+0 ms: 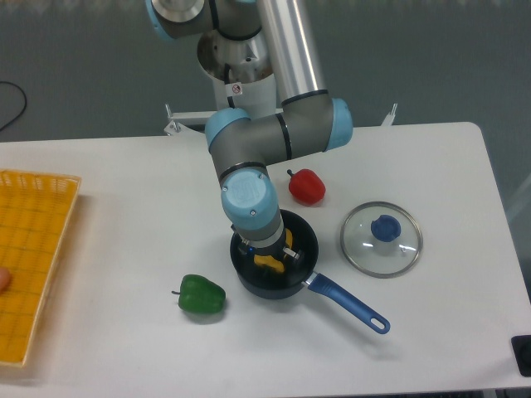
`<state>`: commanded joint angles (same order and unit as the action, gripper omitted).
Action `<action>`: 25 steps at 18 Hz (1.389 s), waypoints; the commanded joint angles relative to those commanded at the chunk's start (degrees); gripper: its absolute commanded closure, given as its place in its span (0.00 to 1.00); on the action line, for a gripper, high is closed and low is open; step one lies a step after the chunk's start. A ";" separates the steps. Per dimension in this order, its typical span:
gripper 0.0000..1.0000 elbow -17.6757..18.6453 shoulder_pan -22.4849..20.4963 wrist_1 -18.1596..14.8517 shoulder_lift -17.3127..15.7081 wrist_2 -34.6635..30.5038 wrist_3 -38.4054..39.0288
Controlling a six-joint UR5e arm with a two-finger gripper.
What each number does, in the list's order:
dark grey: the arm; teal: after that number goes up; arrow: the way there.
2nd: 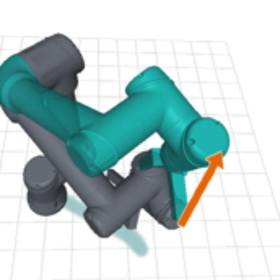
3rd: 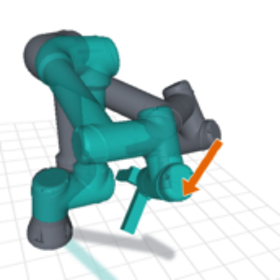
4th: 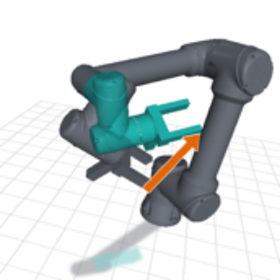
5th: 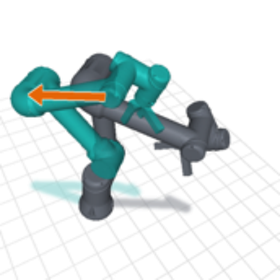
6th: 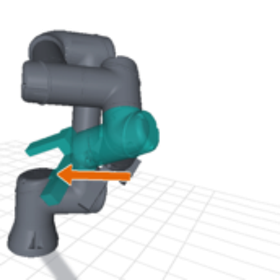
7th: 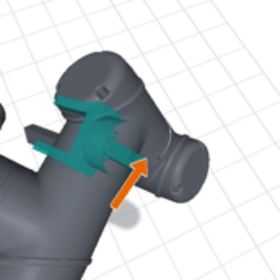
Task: Place the yellow pepper in the pot
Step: 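Raise the open gripper up out of the saucepan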
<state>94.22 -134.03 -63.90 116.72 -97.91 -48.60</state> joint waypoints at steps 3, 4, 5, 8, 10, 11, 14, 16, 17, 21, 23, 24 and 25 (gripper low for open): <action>0.13 -0.09 0.00 0.00 -0.09 -0.70 -0.18; 0.08 -0.17 0.00 0.00 -0.17 -0.79 -0.09; 0.05 -0.17 0.00 0.00 -0.26 -0.79 0.00; 0.05 -0.88 0.00 -0.18 -0.61 -0.97 0.09; 0.01 -1.05 -0.09 -0.18 -0.88 -0.88 0.09; 0.01 -1.58 -0.09 -0.26 -1.14 -0.88 0.09; 0.00 -3.95 -0.35 -0.35 -2.01 -1.23 -0.09; 0.00 -4.92 -1.14 -0.53 -3.68 -1.23 -0.26; 0.00 -5.18 -1.58 -0.61 -4.47 -1.23 -0.44; 0.00 -5.62 -2.81 -0.44 -7.81 -0.62 -0.62; 0.00 -5.89 -2.99 -0.44 -8.44 -0.44 -0.88; 0.00 -5.89 -3.08 -0.44 -8.52 -0.44 -0.97; 0.00 -5.89 -3.08 -0.35 -8.53 -0.35 -1.05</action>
<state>88.33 -137.11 -64.25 108.19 -98.26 -49.66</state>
